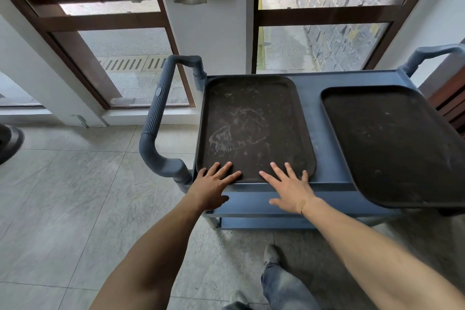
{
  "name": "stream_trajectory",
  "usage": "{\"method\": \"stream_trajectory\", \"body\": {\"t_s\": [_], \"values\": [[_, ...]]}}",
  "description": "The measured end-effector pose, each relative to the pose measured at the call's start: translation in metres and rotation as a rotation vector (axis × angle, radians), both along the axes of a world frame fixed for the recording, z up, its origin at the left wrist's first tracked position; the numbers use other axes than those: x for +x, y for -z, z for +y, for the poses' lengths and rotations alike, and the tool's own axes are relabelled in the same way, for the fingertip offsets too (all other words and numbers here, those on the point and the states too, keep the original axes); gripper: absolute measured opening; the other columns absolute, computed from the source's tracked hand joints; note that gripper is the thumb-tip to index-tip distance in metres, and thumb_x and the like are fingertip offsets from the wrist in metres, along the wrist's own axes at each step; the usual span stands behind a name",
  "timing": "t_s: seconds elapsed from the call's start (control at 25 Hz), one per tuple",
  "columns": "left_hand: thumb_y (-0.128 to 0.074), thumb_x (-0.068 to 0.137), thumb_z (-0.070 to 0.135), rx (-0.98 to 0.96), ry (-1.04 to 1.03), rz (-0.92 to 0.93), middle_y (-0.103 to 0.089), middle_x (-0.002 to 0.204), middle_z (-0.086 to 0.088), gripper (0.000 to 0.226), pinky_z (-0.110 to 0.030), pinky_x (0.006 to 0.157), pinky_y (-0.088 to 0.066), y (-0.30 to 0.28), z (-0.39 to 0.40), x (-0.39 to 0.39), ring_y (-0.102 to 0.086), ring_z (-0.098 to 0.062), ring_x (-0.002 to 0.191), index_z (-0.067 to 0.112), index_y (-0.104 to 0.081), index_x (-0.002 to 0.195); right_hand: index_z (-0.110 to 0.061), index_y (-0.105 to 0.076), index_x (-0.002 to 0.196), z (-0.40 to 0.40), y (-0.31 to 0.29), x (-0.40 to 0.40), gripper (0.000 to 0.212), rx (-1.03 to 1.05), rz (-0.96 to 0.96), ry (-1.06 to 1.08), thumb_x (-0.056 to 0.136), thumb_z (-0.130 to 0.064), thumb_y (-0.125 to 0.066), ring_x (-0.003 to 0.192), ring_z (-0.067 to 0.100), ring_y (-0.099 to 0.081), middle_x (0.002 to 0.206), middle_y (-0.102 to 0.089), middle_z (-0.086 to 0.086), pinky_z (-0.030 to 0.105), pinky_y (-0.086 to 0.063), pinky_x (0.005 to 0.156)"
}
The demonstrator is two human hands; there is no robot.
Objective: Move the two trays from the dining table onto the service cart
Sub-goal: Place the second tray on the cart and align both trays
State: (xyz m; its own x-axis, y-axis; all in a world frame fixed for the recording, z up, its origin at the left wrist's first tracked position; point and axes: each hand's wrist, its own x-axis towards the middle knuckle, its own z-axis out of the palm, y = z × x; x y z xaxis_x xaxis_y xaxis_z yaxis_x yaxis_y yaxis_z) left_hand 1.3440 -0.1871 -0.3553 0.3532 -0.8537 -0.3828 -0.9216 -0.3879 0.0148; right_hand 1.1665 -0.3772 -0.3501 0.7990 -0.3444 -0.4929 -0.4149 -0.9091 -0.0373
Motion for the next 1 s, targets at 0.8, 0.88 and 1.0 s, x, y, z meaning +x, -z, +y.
{"method": "stream_trajectory", "body": {"t_s": [0.8,0.88,1.0], "values": [[-0.030,0.078,0.088,-0.193,-0.082,0.017,0.007,0.166,0.003,0.094,-0.049,0.121,0.001,-0.054,0.002,-0.029,0.007,-0.024,0.152,0.046,0.007,0.154,-0.047,0.007,0.153,0.003,-0.062,-0.045,0.084,-0.151,-0.163,0.098,0.083,-0.085,-0.020,0.150,0.030,0.017,0.166,0.011,-0.002,0.064,0.005,0.115],[-0.029,0.078,0.088,-0.213,-0.070,0.007,0.006,0.167,0.003,0.093,-0.048,0.121,0.002,-0.057,-0.006,-0.036,0.007,-0.023,0.152,0.046,0.006,0.154,-0.047,0.007,0.153,-0.007,-0.067,-0.056,0.084,-0.174,-0.166,0.102,0.083,-0.084,-0.019,0.150,0.031,0.018,0.166,0.011,-0.002,0.064,0.005,0.115],[-0.029,0.079,0.087,-0.236,-0.062,-0.005,0.005,0.167,0.003,0.092,-0.047,0.121,0.002,-0.062,-0.025,-0.048,0.006,-0.023,0.152,0.045,0.005,0.154,-0.047,0.005,0.153,-0.028,-0.074,-0.076,0.083,-0.174,-0.198,0.118,0.084,-0.084,-0.020,0.149,0.031,0.020,0.166,0.011,-0.001,0.063,0.007,0.115]]}}
